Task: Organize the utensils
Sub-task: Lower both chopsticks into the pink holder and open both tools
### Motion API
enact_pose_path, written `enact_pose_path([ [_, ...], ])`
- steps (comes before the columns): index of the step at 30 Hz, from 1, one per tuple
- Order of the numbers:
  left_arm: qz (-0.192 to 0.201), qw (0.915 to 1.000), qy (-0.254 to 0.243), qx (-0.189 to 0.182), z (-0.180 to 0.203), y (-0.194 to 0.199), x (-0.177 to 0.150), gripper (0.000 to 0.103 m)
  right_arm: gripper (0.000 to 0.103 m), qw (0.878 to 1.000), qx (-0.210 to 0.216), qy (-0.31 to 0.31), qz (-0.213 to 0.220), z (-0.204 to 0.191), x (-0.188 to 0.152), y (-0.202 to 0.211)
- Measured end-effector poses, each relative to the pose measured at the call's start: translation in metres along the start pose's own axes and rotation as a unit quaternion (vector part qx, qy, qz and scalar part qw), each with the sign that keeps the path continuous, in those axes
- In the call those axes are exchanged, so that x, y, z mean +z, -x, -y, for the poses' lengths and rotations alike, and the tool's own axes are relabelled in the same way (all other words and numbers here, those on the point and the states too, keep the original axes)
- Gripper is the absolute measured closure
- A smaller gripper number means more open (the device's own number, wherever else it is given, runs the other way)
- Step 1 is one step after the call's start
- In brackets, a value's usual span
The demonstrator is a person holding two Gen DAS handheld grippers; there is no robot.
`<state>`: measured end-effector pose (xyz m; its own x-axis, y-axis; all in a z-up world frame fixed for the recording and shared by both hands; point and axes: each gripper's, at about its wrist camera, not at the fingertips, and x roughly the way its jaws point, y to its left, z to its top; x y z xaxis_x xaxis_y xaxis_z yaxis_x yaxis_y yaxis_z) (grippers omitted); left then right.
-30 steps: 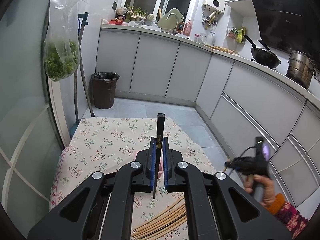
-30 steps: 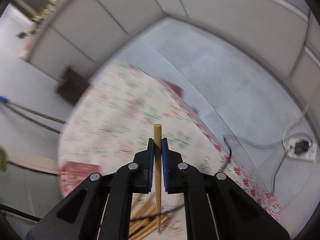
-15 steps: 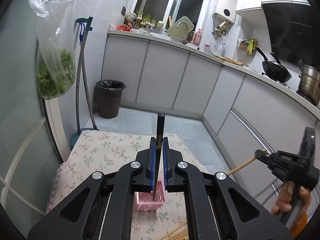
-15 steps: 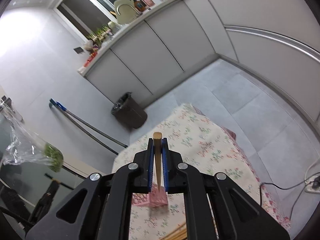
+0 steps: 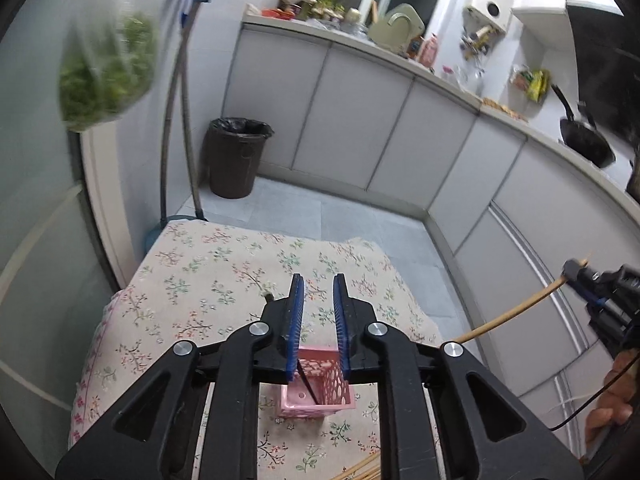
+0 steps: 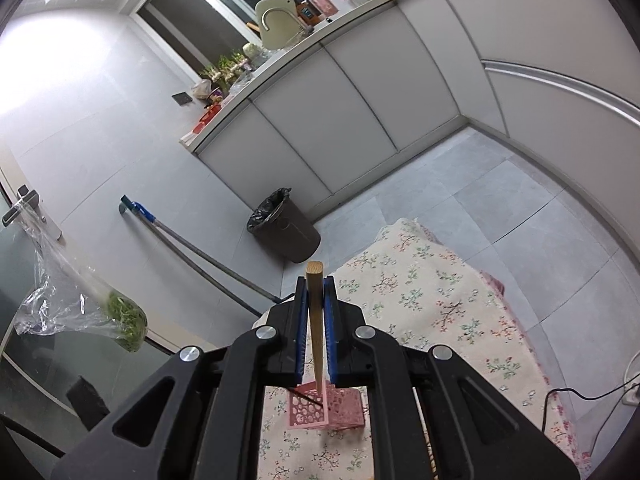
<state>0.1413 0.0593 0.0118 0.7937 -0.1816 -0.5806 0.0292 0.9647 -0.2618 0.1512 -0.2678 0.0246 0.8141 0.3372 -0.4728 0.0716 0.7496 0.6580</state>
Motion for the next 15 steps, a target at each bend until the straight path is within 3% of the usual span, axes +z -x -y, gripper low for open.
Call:
enact_pose_path([
  [5,0.013,0.9993,0.030,0.017,-0.018,0.020,0.004,0.078,0.095,1.000,0.001,0.011,-0.007,-0.014,-0.008,-0.012],
  [15,0.012,0.9982,0.053,0.026,-0.042,0.026,0.010,0.076,0.095,0.998,-0.031,0.053,-0.030,-0.039,-0.040,-0.070],
])
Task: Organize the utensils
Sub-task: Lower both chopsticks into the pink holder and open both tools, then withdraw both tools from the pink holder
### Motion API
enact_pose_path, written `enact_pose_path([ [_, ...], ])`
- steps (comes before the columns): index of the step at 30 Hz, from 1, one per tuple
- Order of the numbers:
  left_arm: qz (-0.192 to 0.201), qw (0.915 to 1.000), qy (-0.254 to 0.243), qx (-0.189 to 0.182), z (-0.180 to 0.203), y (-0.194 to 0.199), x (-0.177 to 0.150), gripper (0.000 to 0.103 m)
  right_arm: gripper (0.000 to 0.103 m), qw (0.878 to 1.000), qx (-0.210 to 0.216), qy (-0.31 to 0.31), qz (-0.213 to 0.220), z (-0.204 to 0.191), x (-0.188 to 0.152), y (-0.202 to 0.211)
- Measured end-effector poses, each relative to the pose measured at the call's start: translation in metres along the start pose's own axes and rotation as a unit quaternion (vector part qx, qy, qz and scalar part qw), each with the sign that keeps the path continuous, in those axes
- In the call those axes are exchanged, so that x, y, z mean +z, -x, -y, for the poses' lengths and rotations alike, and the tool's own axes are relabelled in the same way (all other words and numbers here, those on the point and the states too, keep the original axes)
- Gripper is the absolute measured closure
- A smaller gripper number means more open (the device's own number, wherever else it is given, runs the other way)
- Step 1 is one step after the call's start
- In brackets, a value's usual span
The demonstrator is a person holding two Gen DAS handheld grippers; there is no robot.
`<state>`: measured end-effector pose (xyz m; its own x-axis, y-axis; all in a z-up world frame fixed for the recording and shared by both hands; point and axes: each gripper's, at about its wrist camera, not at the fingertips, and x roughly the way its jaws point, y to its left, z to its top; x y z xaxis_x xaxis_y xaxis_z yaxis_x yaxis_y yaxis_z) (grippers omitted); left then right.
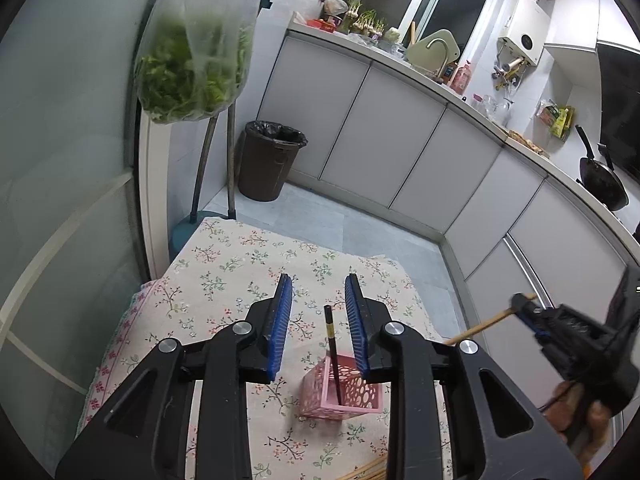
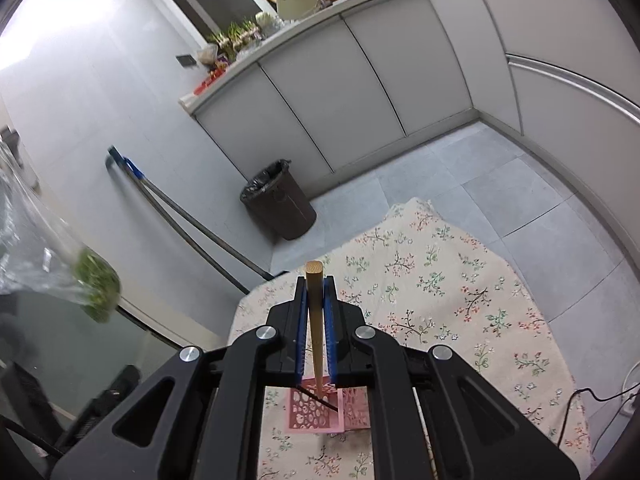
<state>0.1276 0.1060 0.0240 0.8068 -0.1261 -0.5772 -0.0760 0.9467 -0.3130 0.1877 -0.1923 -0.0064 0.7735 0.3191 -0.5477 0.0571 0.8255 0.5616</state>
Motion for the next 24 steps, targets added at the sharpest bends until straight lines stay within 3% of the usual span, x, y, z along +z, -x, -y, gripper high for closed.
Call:
enact_pose_path([
  [8,-0.011,0.9999,-0.005,0.000,-0.005,-0.004,-0.001,0.071,0.091,0.999,0.002,0.034,-0.004,-0.013,-0.027,-0.039],
  [11,-0.013,0.9999,-0.009,-0.002,-0.005,-0.004,-0.002,0.068,0.078,0.999,-0.002,0.053,-0.008,-0.018,-0.031,-0.038],
  [14,-0.015,0.9997,-0.016,-0.006,-0.001,-0.002,-0.003,0.067,0.074,0.998,-0.009,0.058,-0.007,-0.019,-0.032,-0.033],
  [16,-0.019,0.9994,-0.026,-0.008,0.004,-0.001,-0.006,0.065,0.066,0.998,-0.015,0.059,-0.010,-0.018,-0.033,-0.030],
  [20,-0.030,0.9986,-0.043,-0.007,0.012,-0.004,-0.011,0.056,0.055,0.997,-0.033,0.068,-0.011,-0.012,-0.039,-0.019],
  [22,-0.033,0.9981,-0.053,-0.005,0.015,-0.005,-0.015,0.051,0.043,0.996,-0.049,0.077,-0.009,-0.009,-0.044,-0.014],
  [24,-0.039,0.9975,-0.059,-0.001,0.017,-0.007,-0.020,0.046,0.040,0.995,-0.055,0.081,-0.008,-0.005,-0.048,-0.009],
])
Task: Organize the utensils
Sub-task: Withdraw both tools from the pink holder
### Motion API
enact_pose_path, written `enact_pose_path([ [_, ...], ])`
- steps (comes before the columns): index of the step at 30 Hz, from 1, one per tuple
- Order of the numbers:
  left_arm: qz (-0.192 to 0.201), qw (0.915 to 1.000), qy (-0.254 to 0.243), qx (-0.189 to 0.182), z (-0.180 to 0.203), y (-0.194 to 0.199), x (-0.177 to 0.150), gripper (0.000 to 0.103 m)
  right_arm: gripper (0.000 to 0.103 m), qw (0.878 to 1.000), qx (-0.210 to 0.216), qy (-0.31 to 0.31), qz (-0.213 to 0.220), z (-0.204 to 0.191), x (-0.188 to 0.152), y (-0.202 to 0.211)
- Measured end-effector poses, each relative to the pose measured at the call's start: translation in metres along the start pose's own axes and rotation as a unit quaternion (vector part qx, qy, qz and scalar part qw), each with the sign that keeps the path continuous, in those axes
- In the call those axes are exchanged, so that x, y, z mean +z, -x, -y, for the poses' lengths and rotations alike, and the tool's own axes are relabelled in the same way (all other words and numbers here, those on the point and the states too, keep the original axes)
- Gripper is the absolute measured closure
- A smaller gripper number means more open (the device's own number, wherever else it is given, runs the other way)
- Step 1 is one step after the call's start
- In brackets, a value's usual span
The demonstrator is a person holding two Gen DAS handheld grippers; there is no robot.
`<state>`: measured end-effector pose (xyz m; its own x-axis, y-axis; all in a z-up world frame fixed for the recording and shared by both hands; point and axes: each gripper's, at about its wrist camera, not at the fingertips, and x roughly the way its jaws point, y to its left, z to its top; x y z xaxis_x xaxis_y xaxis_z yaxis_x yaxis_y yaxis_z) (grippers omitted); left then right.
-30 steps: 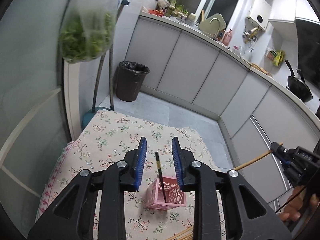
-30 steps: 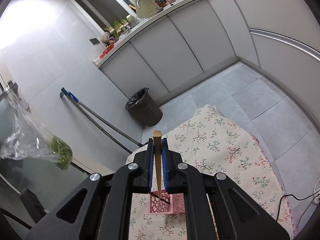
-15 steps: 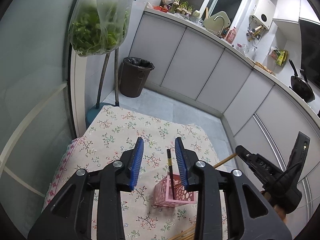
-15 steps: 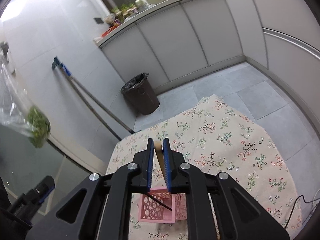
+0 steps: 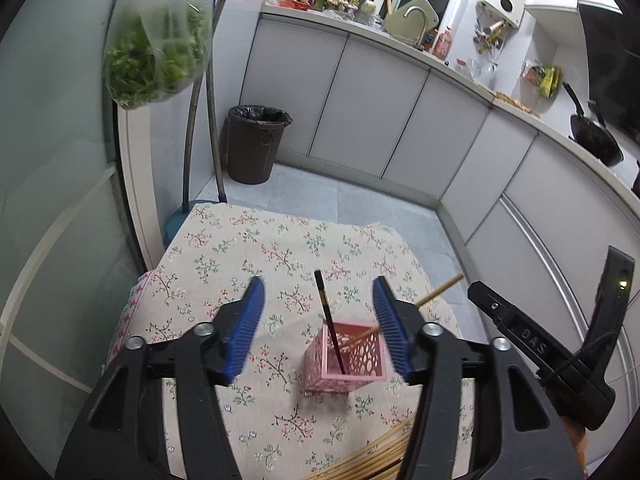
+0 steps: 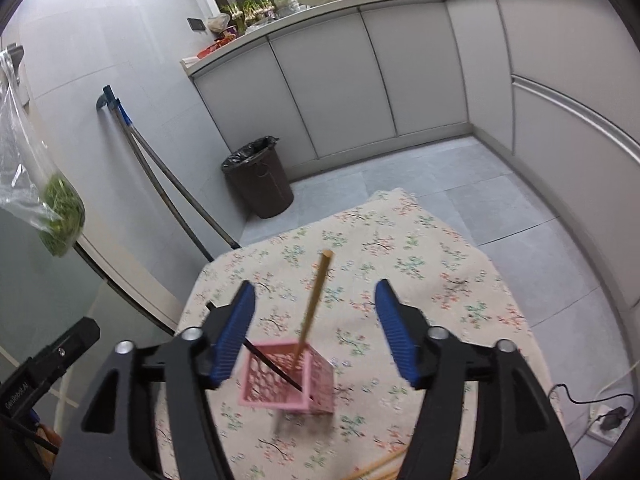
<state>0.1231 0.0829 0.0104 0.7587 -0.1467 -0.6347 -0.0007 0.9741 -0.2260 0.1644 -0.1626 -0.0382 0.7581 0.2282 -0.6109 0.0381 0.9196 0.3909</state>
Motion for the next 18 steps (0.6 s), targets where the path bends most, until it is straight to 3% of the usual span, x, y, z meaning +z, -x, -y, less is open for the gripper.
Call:
enact_pose_path([
  [5,-0.013,0.9996,-0.024,0.001,0.012,-0.003,-0.010,0.045,0.040,1.000,-0.025,0.018,-0.006,0.006,-0.011,0.011],
  [15,-0.041,0.9969,-0.068,-0.004,0.029,-0.010,-0.038,0.039,0.020,0.997,-0.052,0.049,0.011,0.014,-0.034,0.045],
  [18,-0.049,0.9960,-0.074,-0.008,0.034,-0.011,-0.045,0.033,0.016,0.997,-0.057,0.047,0.006,0.022,-0.041,0.051],
])
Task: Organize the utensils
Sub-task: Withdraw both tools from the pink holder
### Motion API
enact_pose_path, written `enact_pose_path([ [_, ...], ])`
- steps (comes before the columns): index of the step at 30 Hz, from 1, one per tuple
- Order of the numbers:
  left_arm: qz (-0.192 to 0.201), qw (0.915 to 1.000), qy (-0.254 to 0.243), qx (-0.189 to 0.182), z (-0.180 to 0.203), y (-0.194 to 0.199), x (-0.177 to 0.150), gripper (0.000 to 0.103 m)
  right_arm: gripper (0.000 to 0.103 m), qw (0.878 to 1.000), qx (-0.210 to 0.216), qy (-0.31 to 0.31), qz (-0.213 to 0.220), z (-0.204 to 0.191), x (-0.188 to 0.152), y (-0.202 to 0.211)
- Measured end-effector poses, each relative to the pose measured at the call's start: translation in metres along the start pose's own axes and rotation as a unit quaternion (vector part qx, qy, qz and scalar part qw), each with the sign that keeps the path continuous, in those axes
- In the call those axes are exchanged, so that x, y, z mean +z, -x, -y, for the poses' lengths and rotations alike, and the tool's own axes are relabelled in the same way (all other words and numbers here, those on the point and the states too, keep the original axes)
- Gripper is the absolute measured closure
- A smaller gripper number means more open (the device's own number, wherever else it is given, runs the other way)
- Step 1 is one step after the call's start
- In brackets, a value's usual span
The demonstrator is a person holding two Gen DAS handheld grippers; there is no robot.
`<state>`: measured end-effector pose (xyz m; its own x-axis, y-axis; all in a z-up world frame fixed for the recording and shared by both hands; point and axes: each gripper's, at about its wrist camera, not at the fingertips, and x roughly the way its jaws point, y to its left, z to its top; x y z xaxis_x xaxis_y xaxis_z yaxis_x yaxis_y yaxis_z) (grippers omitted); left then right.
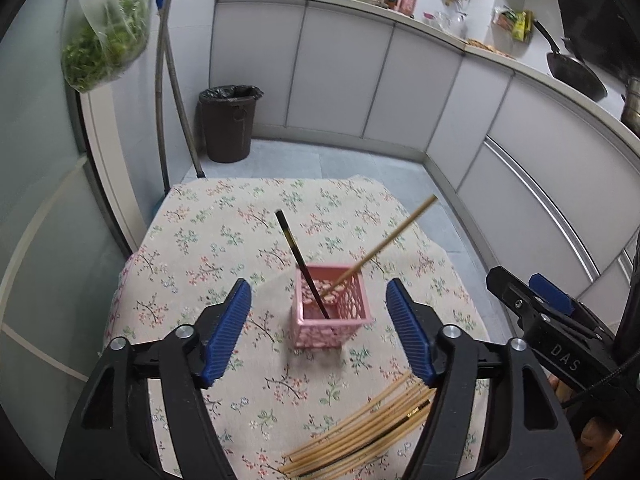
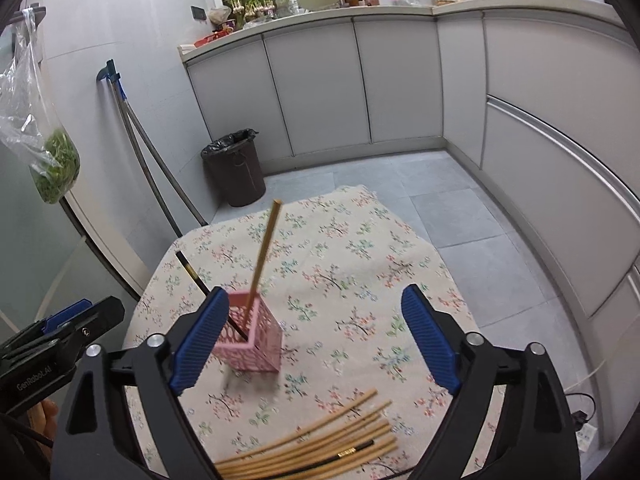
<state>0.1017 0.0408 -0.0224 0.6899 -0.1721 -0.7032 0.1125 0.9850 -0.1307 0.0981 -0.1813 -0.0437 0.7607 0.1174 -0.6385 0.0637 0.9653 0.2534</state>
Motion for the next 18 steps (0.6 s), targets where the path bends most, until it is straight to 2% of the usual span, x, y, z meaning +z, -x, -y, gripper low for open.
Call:
enact_pose_path([
  [4,-0.017,0.9997,-0.012,-0.011,0.009,-0.002,-0.012,0.016,0.013,1.000,0.002,-0.010,-0.006,0.012,-0.008,0.010],
  [8,-0.044,0.9984,-0.030,-0.015,0.021,-0.011,-0.022,0.008,0.009,0.999,0.005,-0.035,-0.015,0.034,-0.021,0.028],
  [18,-0.113,0.9883,-0.098,-0.030,0.064,-0.045,-0.049,0.007,0.007,0.989,-0.005,-0.133,-0.061,0.099,-0.056,0.053],
])
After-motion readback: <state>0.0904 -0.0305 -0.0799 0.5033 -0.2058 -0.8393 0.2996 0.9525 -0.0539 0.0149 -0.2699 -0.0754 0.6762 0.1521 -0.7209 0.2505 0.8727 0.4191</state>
